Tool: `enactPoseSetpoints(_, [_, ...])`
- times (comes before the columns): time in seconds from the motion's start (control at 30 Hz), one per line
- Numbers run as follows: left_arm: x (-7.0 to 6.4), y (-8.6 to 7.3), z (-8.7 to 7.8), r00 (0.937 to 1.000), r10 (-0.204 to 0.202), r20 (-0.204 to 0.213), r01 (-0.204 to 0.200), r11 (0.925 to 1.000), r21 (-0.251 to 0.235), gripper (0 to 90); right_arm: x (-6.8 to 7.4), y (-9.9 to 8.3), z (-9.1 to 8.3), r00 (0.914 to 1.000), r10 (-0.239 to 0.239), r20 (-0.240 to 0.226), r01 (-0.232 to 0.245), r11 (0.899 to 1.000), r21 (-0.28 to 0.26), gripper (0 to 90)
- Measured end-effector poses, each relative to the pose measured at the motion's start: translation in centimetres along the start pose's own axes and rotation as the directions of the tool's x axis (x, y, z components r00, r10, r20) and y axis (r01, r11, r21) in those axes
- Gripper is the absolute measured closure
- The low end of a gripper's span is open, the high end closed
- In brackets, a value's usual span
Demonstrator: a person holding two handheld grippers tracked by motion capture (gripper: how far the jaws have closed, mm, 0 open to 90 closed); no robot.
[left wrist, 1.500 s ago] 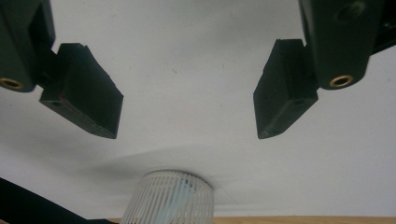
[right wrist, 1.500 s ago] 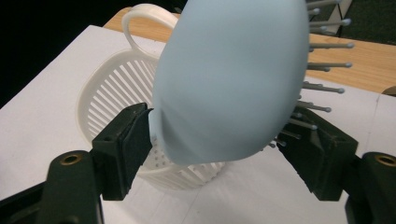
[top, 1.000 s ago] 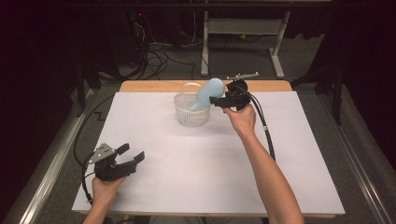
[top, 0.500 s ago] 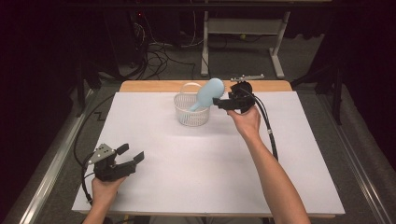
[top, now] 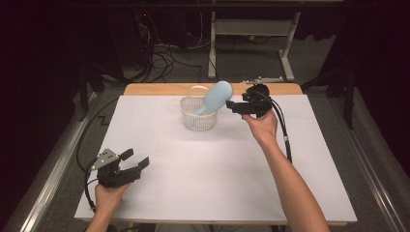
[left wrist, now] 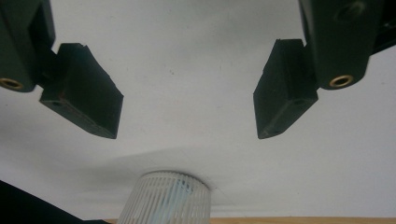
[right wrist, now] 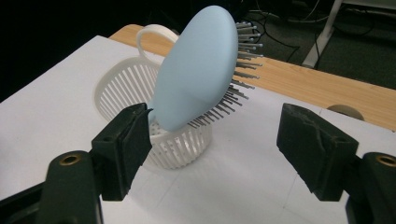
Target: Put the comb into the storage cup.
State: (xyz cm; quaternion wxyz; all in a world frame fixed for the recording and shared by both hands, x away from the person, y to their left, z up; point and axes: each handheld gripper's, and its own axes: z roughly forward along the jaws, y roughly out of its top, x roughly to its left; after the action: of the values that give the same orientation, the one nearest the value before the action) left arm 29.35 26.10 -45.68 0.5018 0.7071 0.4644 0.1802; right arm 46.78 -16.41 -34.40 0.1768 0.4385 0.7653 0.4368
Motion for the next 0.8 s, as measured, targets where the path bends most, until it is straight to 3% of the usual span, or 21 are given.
enactPoseSetpoints(0.8, [0.1,0.0,0.0,1.0000,0.000,-0.007,0.001,1.0000,0.003,23.6,-0.4,-0.8,-1.2,0.9998,-0.013,-0.017,0.013,1.000,-0.021,26.3])
